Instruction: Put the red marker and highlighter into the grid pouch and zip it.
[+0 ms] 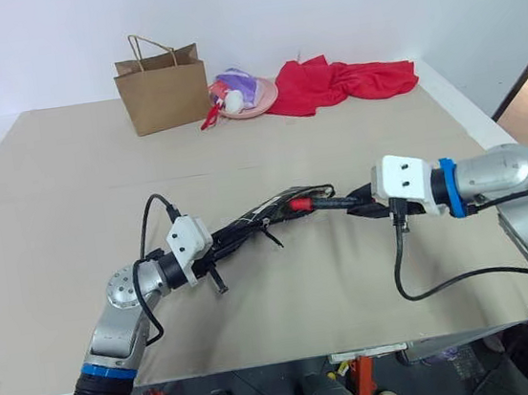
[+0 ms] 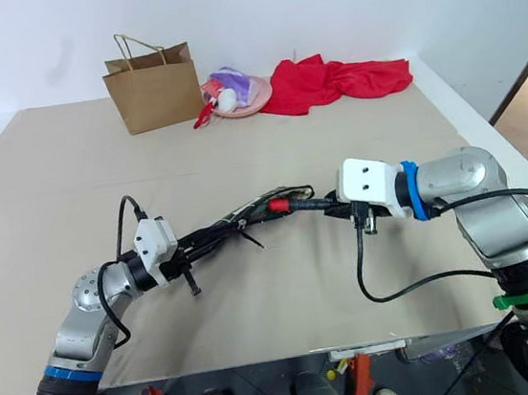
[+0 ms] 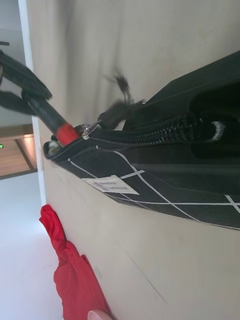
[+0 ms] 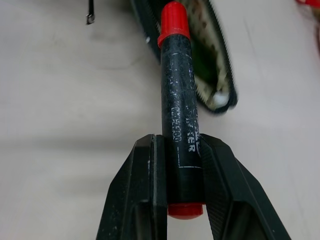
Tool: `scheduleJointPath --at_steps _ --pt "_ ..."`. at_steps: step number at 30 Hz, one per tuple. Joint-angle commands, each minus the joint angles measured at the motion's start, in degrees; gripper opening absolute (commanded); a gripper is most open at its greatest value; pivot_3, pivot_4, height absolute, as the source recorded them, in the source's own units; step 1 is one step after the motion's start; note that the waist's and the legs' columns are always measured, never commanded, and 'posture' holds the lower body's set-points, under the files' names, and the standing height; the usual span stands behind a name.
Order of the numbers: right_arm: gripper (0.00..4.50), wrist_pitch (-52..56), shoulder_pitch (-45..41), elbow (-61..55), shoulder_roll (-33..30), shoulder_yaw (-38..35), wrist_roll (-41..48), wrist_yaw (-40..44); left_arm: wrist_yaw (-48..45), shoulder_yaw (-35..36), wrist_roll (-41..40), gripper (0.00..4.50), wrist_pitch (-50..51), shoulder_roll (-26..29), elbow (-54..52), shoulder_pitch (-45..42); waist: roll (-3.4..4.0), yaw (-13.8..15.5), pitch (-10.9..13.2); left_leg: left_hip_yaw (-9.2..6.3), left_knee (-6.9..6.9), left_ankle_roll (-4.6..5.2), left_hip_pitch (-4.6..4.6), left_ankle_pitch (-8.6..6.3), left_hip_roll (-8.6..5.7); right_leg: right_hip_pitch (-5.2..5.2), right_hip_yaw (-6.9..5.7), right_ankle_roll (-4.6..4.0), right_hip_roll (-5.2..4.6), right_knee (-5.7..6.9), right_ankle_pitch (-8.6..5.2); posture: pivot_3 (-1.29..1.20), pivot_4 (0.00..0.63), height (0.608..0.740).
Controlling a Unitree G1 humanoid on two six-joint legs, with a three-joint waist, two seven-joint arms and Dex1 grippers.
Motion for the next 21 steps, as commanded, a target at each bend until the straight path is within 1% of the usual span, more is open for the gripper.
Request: scheduleJointPath --at_steps 1,7,11,17,18,19,20,21 --pt "0.67 -1.83 -1.84 0.95 -1.21 -1.46 0.28 2.30 0.08 0.97 -0.71 0.00 -0.55 0.19 -2.24 -0.26 0.00 0.03 0.00 0.00 0.00 0.00 -0.01 -0.01 -0.01 0.01 0.00 -0.12 -0.02 0.00 0.06 0.00 0.150 0.740" --pt "0.67 -4.64 -4.26 1.69 1.49 2.90 -3.58 3.07 -0.06 0.96 -0.79 0.00 -0.59 0.29 -2.31 -0.03 0.00 -0.12 0.00 0.02 0.00 -0.02 0.01 -0.03 0.01 -0.01 0.04 -0.14 0.01 -0.01 0.07 0.00 0.150 0.740" --pt "0.67 -6.15 -9.12 1.97 7.17 8.20 -6.85 3.19 -0.50 0.90 -0.76 0.00 -1.14 0.28 -1.64 -0.24 0.01 -0.28 0.01 0.02 0.00 -0.02 0.07 -0.02 0.10 -0.02 0.04 -0.14 0.12 0.03 0.07 0.00 0.150 0.740" --pt "0.67 -6.64 -13.89 4.20 13.43 11.51 -9.59 2.50 -0.56 0.76 -0.57 0.00 -1.35 -0.04 -1.11 -0.60 0.02 -0.01 0.01 -0.07 0.03 -0.05 0.01 0.00 0.08 0.00 -0.12 -0.22 0.07 0.06 0.09 0.00 0.150 0.740" --pt "1.17 -6.86 -14.25 4.38 14.06 11.75 -9.76 2.55 -0.52 0.73 -0.55 0.00 -1.33 -0.08 -1.16 -0.63 0.01 0.10 0.01 -0.06 0.03 -0.05 0.00 0.00 0.04 -0.02 -0.11 -0.27 0.03 0.06 0.12 0.00 0.150 0.740" --pt "1.47 -6.89 -14.47 4.51 14.50 11.83 -9.81 2.65 -0.49 0.73 -0.55 0.00 -1.30 -0.09 -1.22 -0.62 0.02 0.09 0.01 -0.07 0.04 -0.05 -0.04 0.00 0.00 0.00 -0.12 -0.28 -0.05 0.05 0.12 0.00 0.150 0.740" --pt "1.95 -6.92 -14.58 4.74 14.97 11.60 -9.77 2.74 -0.41 0.76 -0.55 0.00 -1.22 -0.09 -1.37 -0.59 0.02 0.10 0.01 -0.04 0.04 -0.06 -0.06 -0.02 -0.02 -0.02 -0.08 -0.26 -0.09 0.04 0.11 0.00 0.150 0.740" --pt "2.19 -6.78 -14.71 5.04 15.27 11.29 -9.81 2.59 -0.33 0.84 -0.56 0.00 -1.16 -0.05 -1.52 -0.52 0.01 0.09 0.01 -0.04 0.04 -0.06 -0.06 -0.02 -0.02 -0.02 -0.08 -0.25 -0.09 0.04 0.11 0.00 0.150 0.740"
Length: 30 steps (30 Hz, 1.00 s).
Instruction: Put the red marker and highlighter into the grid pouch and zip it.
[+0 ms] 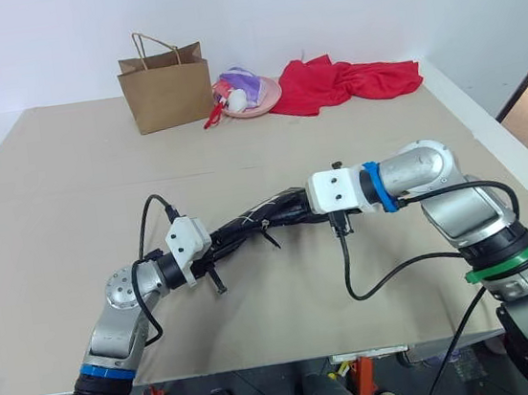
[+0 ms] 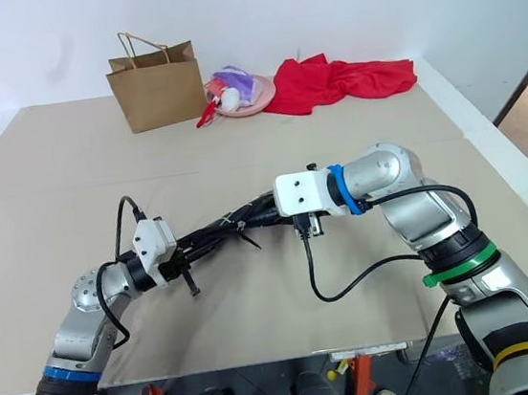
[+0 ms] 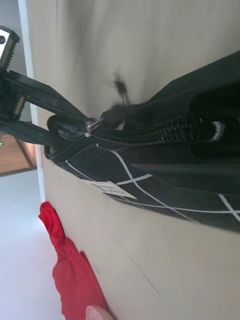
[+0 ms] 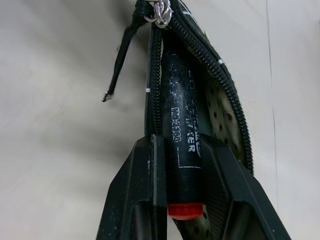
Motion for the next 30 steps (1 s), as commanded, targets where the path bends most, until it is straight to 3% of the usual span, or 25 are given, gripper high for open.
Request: scheduleJointPath --at_steps 1,2,5,6,11,15,18,25,30 --pt "2.73 -0.82 -2.25 0.09 1.03 -1.30 -0.25 -0.86 0.11 0.77 -0.59 0.00 -0.84 -0.08 -1.81 -0.60 0.00 -0.01 0.00 -0.01 0.00 -0.01 0.00 -0.01 0.00 0.00 -0.01 0.00 0.01 0.00 0.00 0.00 0.150 0.740" --pt "3.30 -1.13 -2.34 0.72 0.94 -1.69 -1.02 -1.74 0.16 0.82 -0.62 0.00 -0.78 -0.04 -1.91 -0.54 0.00 -0.01 0.00 -0.04 0.00 -0.01 0.00 -0.01 0.00 0.00 -0.05 -0.03 0.02 0.00 -0.01 0.00 0.150 0.740" --pt "4.41 -1.32 -2.19 2.17 -0.34 -3.46 -1.41 -3.02 0.30 0.81 -0.63 0.00 -0.83 -0.01 -1.95 -0.40 0.00 -0.01 0.00 -0.08 0.00 -0.01 0.01 -0.01 0.01 0.01 -0.10 -0.07 0.04 0.01 -0.01 0.00 0.150 0.740" --pt "4.47 -0.90 -2.03 2.38 -1.09 -4.61 -0.84 -3.17 0.30 0.79 -0.64 0.00 -0.90 -0.02 -1.93 -0.33 0.00 -0.02 0.00 -0.07 0.00 -0.01 0.01 -0.01 0.02 0.01 -0.09 -0.07 0.05 0.01 0.00 0.00 0.150 0.740" --pt "4.47 6.62 1.74 -2.22 -5.10 -12.55 7.69 -0.53 0.15 0.72 -0.67 0.00 -1.27 -0.08 -1.76 -0.02 0.00 0.06 0.00 -0.09 0.00 -0.01 -0.01 -0.01 0.00 0.03 -0.11 -0.06 0.02 0.00 -0.02 0.00 0.150 0.740" --pt "4.47 26.18 11.92 -13.91 -7.19 -25.70 29.00 3.10 -0.04 0.65 -0.61 0.00 -1.76 -0.10 -1.38 0.38 0.00 0.20 0.00 -0.28 -0.02 0.04 -0.02 -0.09 0.01 0.10 -0.22 -0.11 0.03 -0.01 -0.07 0.00 0.150 0.740" --pt "4.47 32.97 18.71 -19.61 -7.74 -28.11 33.90 0.86 -0.26 0.69 -0.58 0.00 -2.17 -0.01 -0.96 0.63 -0.04 0.07 -0.02 -0.39 -0.03 0.04 -0.01 -0.09 0.00 0.16 -0.28 -0.15 0.05 0.01 -0.07 0.00 0.150 0.740" --pt "4.47 35.89 27.12 -25.19 -2.32 -19.45 31.40 -10.19 -0.49 0.64 -0.36 0.00 -3.02 -0.18 -0.14 0.60 -0.03 -0.25 -0.02 -0.43 0.02 0.00 0.11 0.04 0.10 0.18 -0.32 0.07 0.22 0.03 -0.16 0.00 0.150 0.740" --pt "4.47 36.97 21.38 -19.39 7.52 -12.66 26.41 -21.59 -0.48 0.53 0.08 0.00 -3.58 -0.54 0.63 0.12 -0.03 -0.43 -0.01 -0.40 0.05 -0.01 0.11 0.11 0.10 0.15 -0.30 0.09 0.23 0.05 -0.08 0.00 0.150 0.740"
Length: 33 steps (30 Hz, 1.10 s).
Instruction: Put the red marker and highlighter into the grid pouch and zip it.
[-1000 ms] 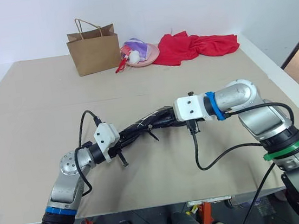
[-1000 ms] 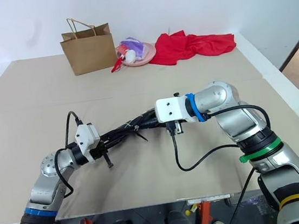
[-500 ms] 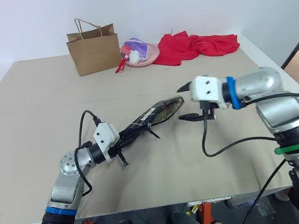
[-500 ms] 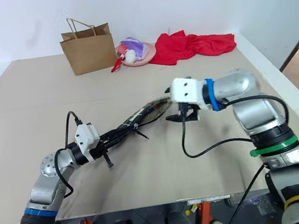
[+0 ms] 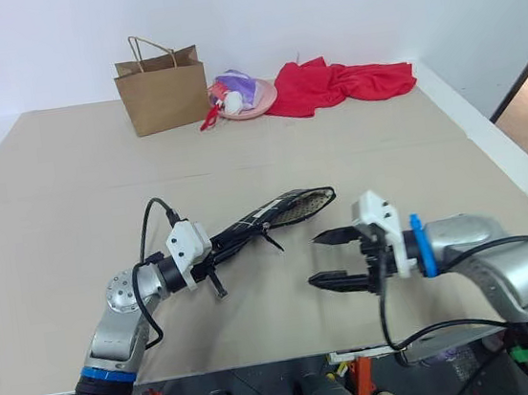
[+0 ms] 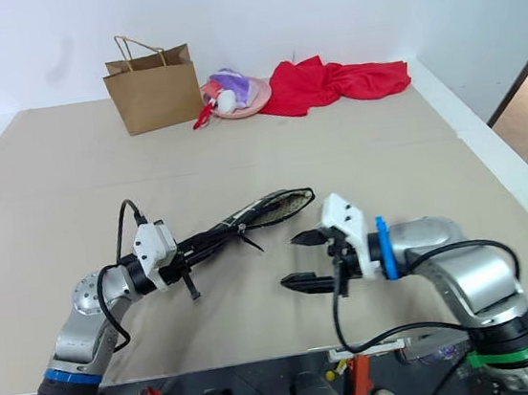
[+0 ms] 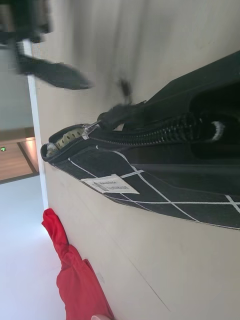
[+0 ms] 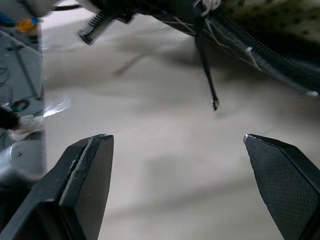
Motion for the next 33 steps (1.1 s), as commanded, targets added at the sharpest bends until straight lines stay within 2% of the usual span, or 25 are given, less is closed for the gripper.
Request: scheduleJointPath --at_steps 1,9,12,13,17,19,20,21,33 --pt "4.47 0.74 -5.99 2.88 5.50 3.55 -3.24 -7.23 0.35 0.53 0.22 0.00 -1.65 -0.45 -0.01 -0.78 0.00 -0.10 0.00 0.05 0.00 -0.03 0.00 0.02 0.02 -0.04 0.04 0.00 0.02 0.00 0.05 0.00 0.150 0.740" --pt "4.47 0.42 -11.99 6.16 9.40 7.11 -4.23 -8.86 3.82 0.23 3.77 0.00 -3.41 -1.82 3.44 -2.75 -0.01 0.33 0.00 -0.04 -0.03 -0.17 -0.17 0.07 -0.09 -0.06 -0.05 0.01 -0.12 -0.05 0.04 0.00 0.150 0.740" --pt "3.76 -0.31 -12.55 6.82 10.20 7.26 -4.55 -9.10 4.42 0.09 4.36 0.00 -3.32 -2.18 3.75 -2.94 0.00 0.31 0.00 -0.04 -0.04 -0.18 -0.19 0.04 -0.09 -0.08 -0.04 -0.01 -0.13 -0.06 0.04 0.00 0.150 0.740" --pt "3.15 -0.48 -12.65 7.00 10.42 7.13 -4.65 -9.20 4.53 0.10 4.42 0.00 -3.28 -2.22 3.73 -2.92 0.00 0.30 0.00 -0.05 -0.04 -0.18 -0.19 0.04 -0.08 -0.09 -0.05 -0.03 -0.11 -0.06 0.03 0.00 0.150 0.740" --pt "1.26 -0.67 -13.57 7.83 11.53 6.69 -4.27 -9.43 5.49 0.17 4.65 0.00 -2.67 -2.78 3.44 -2.95 0.00 0.26 0.00 -0.08 -0.05 -0.18 -0.18 0.04 -0.06 -0.09 -0.07 -0.02 -0.09 -0.05 0.03 0.00 0.150 0.740" --pt "0.78 -0.97 -14.37 8.83 12.33 6.87 -4.62 -9.86 6.08 0.26 4.51 0.00 -2.09 -3.25 3.31 -3.22 -0.01 0.26 0.00 -0.08 -0.04 -0.18 -0.17 0.04 -0.06 -0.08 -0.08 -0.02 -0.08 -0.04 0.03 0.00 0.150 0.740" --pt "0.23 -1.11 -14.74 9.29 12.70 6.92 -4.76 -10.06 6.36 0.28 4.44 0.00 -1.83 -3.47 3.23 -3.34 0.00 0.25 0.00 -0.08 -0.04 -0.18 -0.17 0.04 -0.06 -0.08 -0.08 -0.02 -0.09 -0.04 0.03 0.00 0.150 0.740" --pt "0.01 -1.29 -15.19 9.80 13.14 6.91 -4.84 -10.24 6.78 0.38 4.20 0.00 -1.30 -3.80 3.05 -3.48 0.00 0.25 0.00 -0.07 -0.04 -0.18 -0.16 0.04 -0.06 -0.08 -0.07 -0.02 -0.09 -0.04 0.03 0.00 0.150 0.740" --pt "0.01 -1.21 -14.87 10.38 12.52 5.95 -4.54 -9.77 7.86 0.70 3.84 0.00 0.89 -4.23 1.34 -3.38 0.00 0.24 0.00 -0.08 -0.06 -0.18 -0.18 0.04 -0.07 -0.09 -0.08 -0.03 -0.10 -0.04 0.02 0.00 0.150 0.740"
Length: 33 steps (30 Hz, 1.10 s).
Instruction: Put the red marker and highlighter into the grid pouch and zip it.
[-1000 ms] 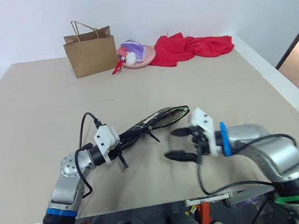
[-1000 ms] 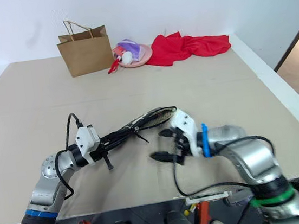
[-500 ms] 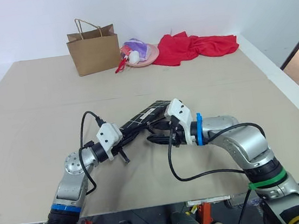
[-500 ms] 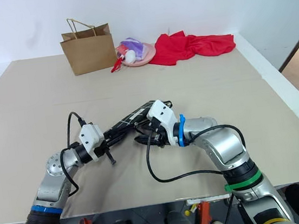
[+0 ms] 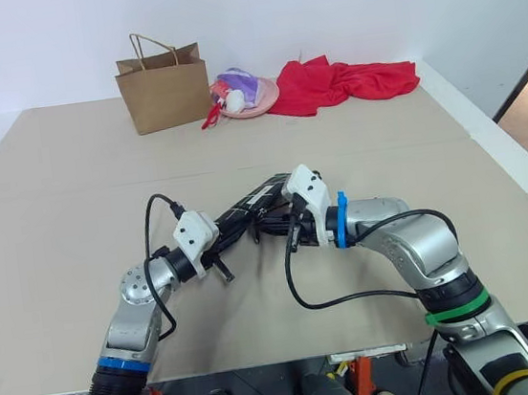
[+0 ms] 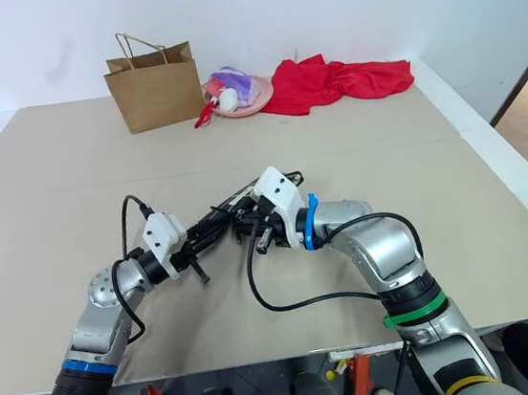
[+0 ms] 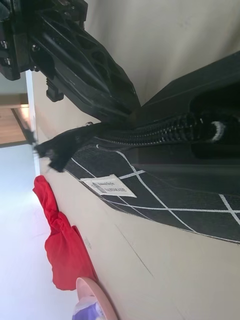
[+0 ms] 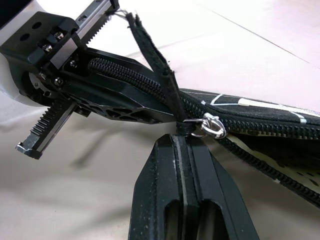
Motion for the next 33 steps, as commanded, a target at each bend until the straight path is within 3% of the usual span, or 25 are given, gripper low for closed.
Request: scheduleJointPath --at_steps 1,5,7,18,24,27,31,32,33 --pt "0.01 -0.79 -0.25 -1.39 -1.10 -1.66 0.33 0.34 0.47 0.82 -1.01 0.00 0.19 0.00 -2.60 -0.60 0.00 0.00 0.00 0.00 0.00 0.00 0.01 0.00 0.00 0.00 0.00 0.00 0.00 0.00 0.00 0.00 0.150 0.740" --pt "0.01 -1.31 1.01 -0.32 -4.32 -3.87 -0.43 0.01 0.55 0.88 -1.12 0.00 0.63 -0.03 -2.88 -0.71 0.00 0.00 0.00 -0.01 0.00 0.00 0.01 0.00 0.00 0.00 -0.01 0.00 0.00 0.00 0.00 0.00 0.150 0.740" --pt "0.65 -0.95 1.48 1.03 -6.32 -5.78 -1.03 -1.17 0.57 0.94 -1.21 0.00 0.83 -0.02 -3.07 -0.70 0.00 0.01 0.00 0.00 0.00 0.00 -0.01 0.00 -0.01 0.00 0.00 0.00 -0.01 -0.01 0.00 0.00 0.150 0.740" --pt "0.65 -2.52 1.63 6.89 -12.76 -14.21 -0.98 -1.60 0.14 1.03 -1.72 0.00 1.53 0.22 -3.49 -0.81 0.00 -0.09 0.01 0.03 -0.05 0.00 0.02 0.00 -0.01 -0.01 0.04 0.00 0.02 -0.01 -0.01 0.00 0.150 0.740" --pt "0.65 -2.43 4.90 1.49 -12.49 -11.93 0.96 1.35 0.07 1.05 -1.75 0.00 1.53 0.25 -3.19 -1.21 -0.01 -0.08 0.01 0.05 -0.06 0.01 0.02 0.00 -0.01 -0.01 0.06 0.01 0.02 -0.01 -0.01 0.00 0.150 0.740" --pt "1.35 -1.65 5.61 -0.63 -10.76 -10.07 1.61 1.23 0.03 1.09 -1.82 0.00 1.51 0.37 -3.19 -1.22 0.00 -0.11 0.01 0.07 -0.06 0.01 0.02 0.00 -0.01 -0.01 0.07 0.08 0.01 -0.02 -0.05 0.00 0.150 0.740" --pt "3.25 -0.68 4.82 -0.82 -7.31 -7.69 0.51 -1.38 -0.05 1.10 -1.88 0.00 1.53 0.51 -3.20 -1.21 -0.01 -0.12 0.01 0.03 -0.05 0.01 0.03 0.00 0.00 0.00 0.05 0.09 0.02 -0.01 -0.06 0.00 0.150 0.740" --pt "3.54 -0.49 4.77 -1.11 -6.64 -7.17 0.73 -1.37 -0.06 1.09 -1.88 0.00 1.54 0.53 -3.20 -1.21 -0.01 -0.12 0.01 0.02 -0.05 0.01 0.03 0.00 0.00 0.00 0.04 0.09 0.02 -0.01 -0.05 0.00 0.150 0.740" --pt "3.54 -0.49 4.72 -1.44 -6.03 -6.50 0.79 -1.35 -0.07 1.08 -1.87 0.00 1.55 0.54 -3.19 -1.23 0.00 -0.11 0.01 0.02 -0.05 0.01 0.03 0.00 0.00 -0.01 0.04 0.09 0.02 -0.01 -0.05 0.00 0.150 0.740"
